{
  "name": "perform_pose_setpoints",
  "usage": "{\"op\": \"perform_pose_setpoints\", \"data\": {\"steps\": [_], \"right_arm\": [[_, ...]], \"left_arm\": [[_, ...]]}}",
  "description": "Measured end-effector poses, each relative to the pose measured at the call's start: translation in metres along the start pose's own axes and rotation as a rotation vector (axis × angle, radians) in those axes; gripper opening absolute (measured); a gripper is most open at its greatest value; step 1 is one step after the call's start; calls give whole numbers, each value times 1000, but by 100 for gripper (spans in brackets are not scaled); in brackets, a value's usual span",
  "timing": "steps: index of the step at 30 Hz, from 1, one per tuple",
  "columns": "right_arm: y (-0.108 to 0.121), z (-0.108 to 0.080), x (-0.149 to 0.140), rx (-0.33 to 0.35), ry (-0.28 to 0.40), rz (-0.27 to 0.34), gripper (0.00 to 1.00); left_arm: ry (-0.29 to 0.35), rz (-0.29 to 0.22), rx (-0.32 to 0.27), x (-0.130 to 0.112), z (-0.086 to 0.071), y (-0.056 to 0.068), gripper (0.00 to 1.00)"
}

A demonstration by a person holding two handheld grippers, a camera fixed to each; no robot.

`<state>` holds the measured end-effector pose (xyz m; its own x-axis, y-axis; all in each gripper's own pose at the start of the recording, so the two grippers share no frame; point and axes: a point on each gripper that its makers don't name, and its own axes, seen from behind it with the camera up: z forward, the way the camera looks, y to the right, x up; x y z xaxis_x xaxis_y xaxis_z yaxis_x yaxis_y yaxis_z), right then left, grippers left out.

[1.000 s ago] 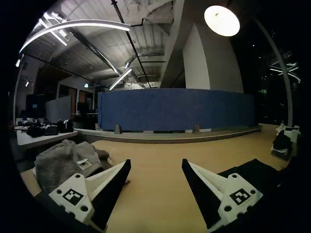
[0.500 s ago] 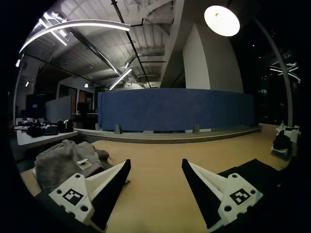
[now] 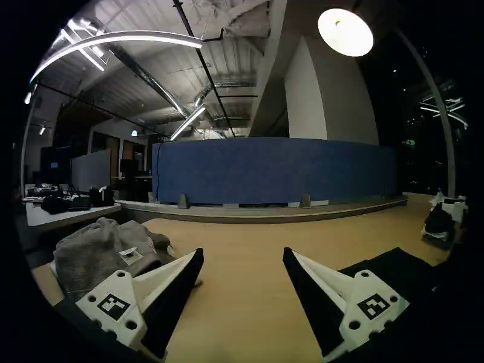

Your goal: Fold towel

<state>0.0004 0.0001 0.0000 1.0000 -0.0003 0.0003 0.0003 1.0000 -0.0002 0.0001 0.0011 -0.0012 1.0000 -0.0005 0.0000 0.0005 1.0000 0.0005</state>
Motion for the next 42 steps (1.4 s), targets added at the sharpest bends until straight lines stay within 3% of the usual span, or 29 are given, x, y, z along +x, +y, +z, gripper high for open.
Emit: {"op": "perform_pose_setpoints", "data": {"steps": [42], "right_arm": [[1,1,2,-9,6,-5,100]], "left_arm": [[-7,4,-4,-2,1,2,98]]}}
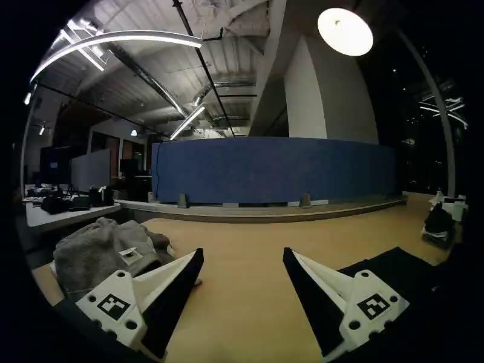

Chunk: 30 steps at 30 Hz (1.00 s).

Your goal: Fold towel

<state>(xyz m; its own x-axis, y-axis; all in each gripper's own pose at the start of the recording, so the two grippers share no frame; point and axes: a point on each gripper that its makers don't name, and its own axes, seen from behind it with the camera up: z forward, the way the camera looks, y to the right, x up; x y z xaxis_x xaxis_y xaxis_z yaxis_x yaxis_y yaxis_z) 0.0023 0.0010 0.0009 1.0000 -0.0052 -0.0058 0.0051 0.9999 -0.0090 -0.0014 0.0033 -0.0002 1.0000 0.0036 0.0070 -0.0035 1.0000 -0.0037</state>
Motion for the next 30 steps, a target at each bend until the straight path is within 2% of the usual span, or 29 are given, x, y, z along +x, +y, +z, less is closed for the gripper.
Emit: {"op": "perform_pose_setpoints", "data": {"steps": [3,6,12,17,21,24,30], "right_arm": [[3,-1,8,-3,12,-17,100],[8,-4,27,-26,25,-38,100],[11,-9,72,-33,-9,-39,100],[7,-17,119,-15,-18,-46,100],[7,-22,146,-10,-38,-43,100],[10,-25,161,-17,-51,-38,100],[12,-30,179,-14,-39,-32,100]], "left_arm": [[-15,14,-7,0,0,2,97],[-12,22,-10,16,-1,1,97],[1,3,-10,74,-6,3,98],[2,21,-28,128,-10,9,98],[-4,23,-37,161,-13,14,97],[-12,18,-46,178,-16,21,98],[-28,17,-61,190,-15,25,98]]}}
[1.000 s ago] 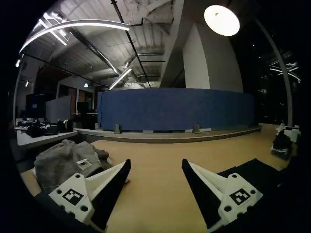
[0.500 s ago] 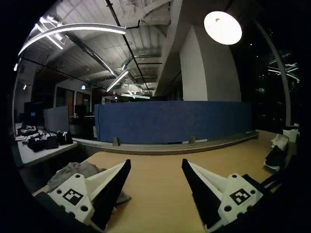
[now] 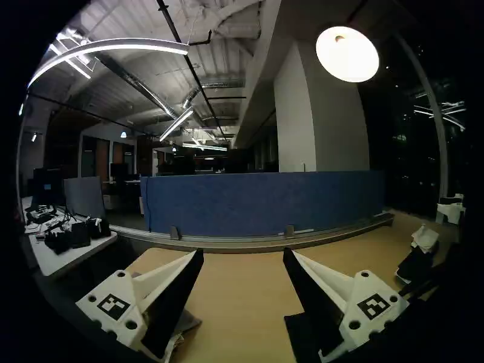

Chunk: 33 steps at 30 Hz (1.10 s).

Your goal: Fold towel

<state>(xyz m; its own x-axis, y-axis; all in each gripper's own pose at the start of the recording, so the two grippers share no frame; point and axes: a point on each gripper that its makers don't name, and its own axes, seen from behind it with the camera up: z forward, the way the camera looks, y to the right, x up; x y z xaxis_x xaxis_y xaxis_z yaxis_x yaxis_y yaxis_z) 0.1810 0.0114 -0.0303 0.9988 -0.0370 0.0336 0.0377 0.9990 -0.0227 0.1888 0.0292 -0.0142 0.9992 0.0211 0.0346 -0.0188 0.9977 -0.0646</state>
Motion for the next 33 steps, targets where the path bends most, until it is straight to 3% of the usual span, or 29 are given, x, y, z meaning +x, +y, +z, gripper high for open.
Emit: {"op": "perform_pose_setpoints", "data": {"steps": [7,15,24,27,33], "right_arm": [[-9,-5,-1,43,-38,-10,100],[-47,-15,-23,216,-185,-55,100],[-85,-38,-50,431,-370,-154,100],[-91,-42,-54,472,-396,-178,100],[-94,-45,-62,491,-419,-192,100]], "left_arm": [[-55,17,-62,-6,-3,12,98],[-196,60,-240,-33,-17,42,98],[-359,89,-439,-65,-43,70,98],[-388,94,-463,-71,-46,73,98],[-402,123,-473,-80,-50,76,98]]}}
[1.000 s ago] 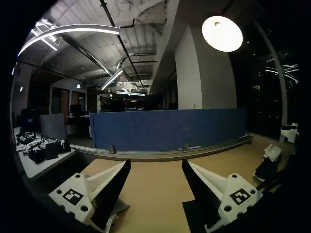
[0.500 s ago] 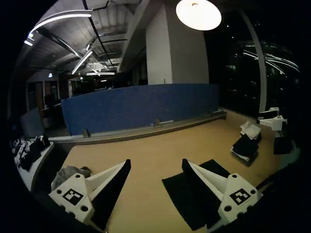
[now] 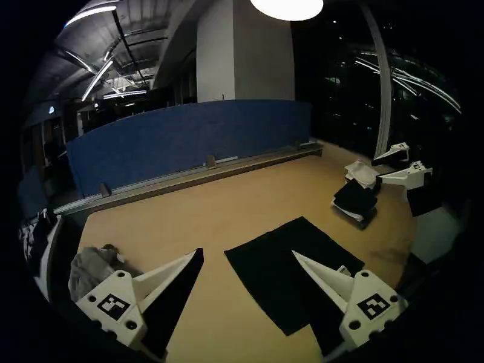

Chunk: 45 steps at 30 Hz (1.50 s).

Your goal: Fold towel

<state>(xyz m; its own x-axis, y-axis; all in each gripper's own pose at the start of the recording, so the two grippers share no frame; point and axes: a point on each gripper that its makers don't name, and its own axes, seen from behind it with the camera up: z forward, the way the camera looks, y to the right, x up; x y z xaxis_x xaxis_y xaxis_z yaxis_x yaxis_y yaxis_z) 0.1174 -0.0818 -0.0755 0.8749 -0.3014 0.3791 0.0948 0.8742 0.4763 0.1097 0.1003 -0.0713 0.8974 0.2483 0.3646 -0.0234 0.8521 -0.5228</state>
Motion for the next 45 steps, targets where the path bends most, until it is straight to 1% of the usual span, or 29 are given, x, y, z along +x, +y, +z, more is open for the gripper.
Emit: {"op": "perform_pose_setpoints", "data": {"steps": [4,9,14,20,24,29,32,35,39,45], "right_arm": [[-5,2,-9,7,-12,2,100],[-13,7,-29,14,-37,-3,100],[-23,14,-55,26,-63,11,100],[-37,20,-80,45,-68,30,100],[-45,25,-101,48,-94,20,100],[-56,29,-130,62,-127,-4,100],[-60,32,-146,68,-145,-7,100],[-63,35,-159,68,-161,-2,100],[-64,39,-171,67,-171,6,100],[-70,43,-191,79,-202,1,100]], "left_arm": [[-18,6,-8,-11,3,6,98],[-51,10,-18,-34,8,13,98],[-92,4,-38,-64,16,24,98],[-141,5,-64,-101,27,38,97],[-172,17,-76,-123,32,44,98],[-217,21,-97,-152,35,54,98],[-240,25,-97,-169,37,58,98],[-253,34,-100,-180,39,63,97],[-264,44,-112,-189,41,70,97],[-295,41,-131,-203,43,78,97]]}}
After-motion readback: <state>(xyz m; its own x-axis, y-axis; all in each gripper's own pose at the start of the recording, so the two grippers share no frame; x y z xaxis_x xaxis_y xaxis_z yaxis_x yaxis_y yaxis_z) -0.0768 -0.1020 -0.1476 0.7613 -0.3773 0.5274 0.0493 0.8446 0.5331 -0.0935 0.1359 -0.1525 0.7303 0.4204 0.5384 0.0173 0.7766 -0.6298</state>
